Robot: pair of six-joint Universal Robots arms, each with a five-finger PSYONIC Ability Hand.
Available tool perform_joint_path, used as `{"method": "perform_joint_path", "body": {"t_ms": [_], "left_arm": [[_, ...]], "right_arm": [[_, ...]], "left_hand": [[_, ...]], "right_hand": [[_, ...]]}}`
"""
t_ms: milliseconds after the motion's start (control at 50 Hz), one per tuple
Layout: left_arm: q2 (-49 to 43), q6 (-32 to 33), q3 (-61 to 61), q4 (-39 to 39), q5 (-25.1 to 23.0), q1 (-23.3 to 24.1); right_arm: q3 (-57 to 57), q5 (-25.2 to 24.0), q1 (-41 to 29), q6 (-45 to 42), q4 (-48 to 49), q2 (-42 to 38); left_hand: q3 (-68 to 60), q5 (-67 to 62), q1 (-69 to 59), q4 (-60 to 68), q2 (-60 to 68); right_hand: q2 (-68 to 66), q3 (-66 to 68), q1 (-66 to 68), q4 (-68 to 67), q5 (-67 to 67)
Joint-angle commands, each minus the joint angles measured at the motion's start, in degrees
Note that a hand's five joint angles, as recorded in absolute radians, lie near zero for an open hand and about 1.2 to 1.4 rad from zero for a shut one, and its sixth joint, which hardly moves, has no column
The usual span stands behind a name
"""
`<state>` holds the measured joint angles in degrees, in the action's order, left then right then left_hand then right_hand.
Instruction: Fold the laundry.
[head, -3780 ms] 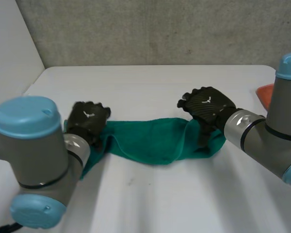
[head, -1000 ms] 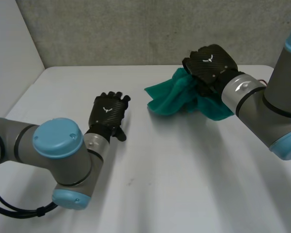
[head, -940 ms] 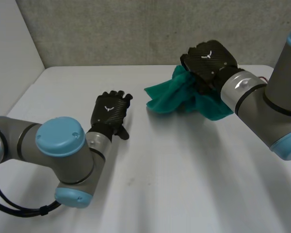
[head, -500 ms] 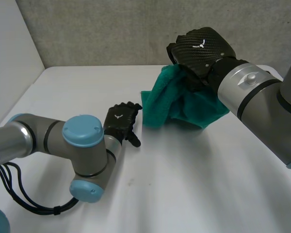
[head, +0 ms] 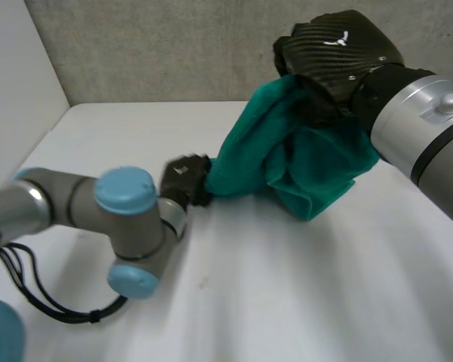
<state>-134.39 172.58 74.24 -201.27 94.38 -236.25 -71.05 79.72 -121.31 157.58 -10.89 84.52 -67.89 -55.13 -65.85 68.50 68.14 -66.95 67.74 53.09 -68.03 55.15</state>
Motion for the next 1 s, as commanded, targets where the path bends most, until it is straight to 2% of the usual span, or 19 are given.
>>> {"method": "perform_joint_path", "body": {"t_ms": [20,40,100,220,300,400,480,540,600,620,660,700,740,820,860,1000], "left_arm": [[13.52,12.14,7.39,-0.26,2.65,-7.29],[18.24,15.55,10.02,-0.35,2.48,-7.82],[25.89,20.14,14.5,-0.26,1.69,-7.83],[39.96,23.93,24.0,0.09,-0.24,-7.83],[45.51,26.39,28.84,0.44,-0.69,-7.65],[44.66,30.96,31.05,1.5,-0.69,-7.39],[35.71,33.86,28.6,1.5,-0.51,-7.21],[24.49,37.2,18.88,1.67,0.45,-7.21],[17.78,39.75,10.16,1.67,1.16,-7.21],[13.14,42.63,1.69,1.24,2.12,-7.04],[11.62,44.06,-2.06,0.97,2.56,-7.04],[10.2,46.61,-10.85,-1.04,3.27,-7.21],[9.85,48.1,-16.64,-5.85,3.18,-7.39],[10.55,48.63,-18.61,-17.36,3.36,-7.04],[11.16,48.81,-17.65,-20.9,3.27,-6.86],[17.4,48.72,-3.69,-22.94,3.0,-6.6]], "right_arm": [[-0.14,-0.45,7.66,-4.29,-1.59,-1.11],[0.03,-0.53,8.97,-6.3,-2.37,-2.24],[0.65,-0.54,9.78,-9.47,-3.78,-4.35],[2.93,-0.45,10.57,-14.92,-9.57,-8.56],[4.34,-0.36,11.18,-17.39,-14.84,-11.65],[5.48,0.17,11.19,-22.05,-21.97,-17.01],[8.99,0.69,10.57,-23.81,-22.69,-22.19],[15.39,2.79,10.39,-21.98,-17.53,-27.72],[20.67,4.21,10.39,-20.3,-11.46,-30.81],[24.52,4.99,10.39,-19.17,-5.69,-32.47],[27.27,5.53,10.39,-18.28,-0.3,-33.62],[30.53,5.79,10.31,-17.49,9.71,-34.5],[31.85,6.06,10.31,-16.7,19.44,-34.68],[31.07,6.23,10.22,-16.43,30.72,-34.25],[30.45,6.15,10.22,-16.34,32.15,-33.81],[22.38,5.18,10.48,-13.71,30.93,-32.14]], "left_hand": [[-12.11,-14.87,-14.15,11.5,11.86],[-12.11,-14.87,-14.15,11.5,11.86],[-12.11,-14.87,-14.15,11.5,11.86],[-12.11,-14.87,-14.15,11.5,11.86],[-12.11,-14.87,-14.15,11.5,11.86],[-12.11,-14.87,-14.15,11.5,11.86],[-12.11,-14.87,-14.15,11.5,11.86],[-12.11,-14.87,-14.15,11.5,11.86],[-12.11,-14.87,-14.15,11.5,11.86],[-12.11,-14.87,-14.15,11.5,11.86],[-12.11,-14.87,-14.15,11.5,11.86],[-12.11,-14.87,-14.15,11.5,11.86],[-12.11,-14.87,-14.15,11.5,11.86],[-12.11,-14.87,-14.15,11.5,11.86],[-12.11,-14.87,-14.15,11.5,11.86],[-12.11,-14.87,-14.15,11.5,11.86]], "right_hand": [[-13.05,12.26,26.91,-11.97,14.85],[-13.05,12.26,26.91,-11.97,14.85],[-13.05,12.26,26.91,-11.97,14.85],[-13.05,12.26,26.91,-11.97,14.85],[-13.05,12.26,26.91,-11.97,14.85],[-13.05,12.26,26.91,-11.97,14.85],[-13.05,12.26,26.91,-11.97,14.85],[-13.05,12.26,26.91,-11.97,14.85],[-13.05,12.26,26.91,-11.97,14.85],[-13.05,12.26,26.91,-11.97,14.85],[-13.05,12.26,26.91,-11.97,14.85],[-13.05,12.26,26.91,-11.97,14.85],[-13.05,12.26,26.91,-11.97,14.85],[-13.05,12.26,26.91,-11.97,14.85],[-13.05,12.26,26.91,-11.97,14.85],[-13.05,12.26,26.91,-11.97,14.85]]}}
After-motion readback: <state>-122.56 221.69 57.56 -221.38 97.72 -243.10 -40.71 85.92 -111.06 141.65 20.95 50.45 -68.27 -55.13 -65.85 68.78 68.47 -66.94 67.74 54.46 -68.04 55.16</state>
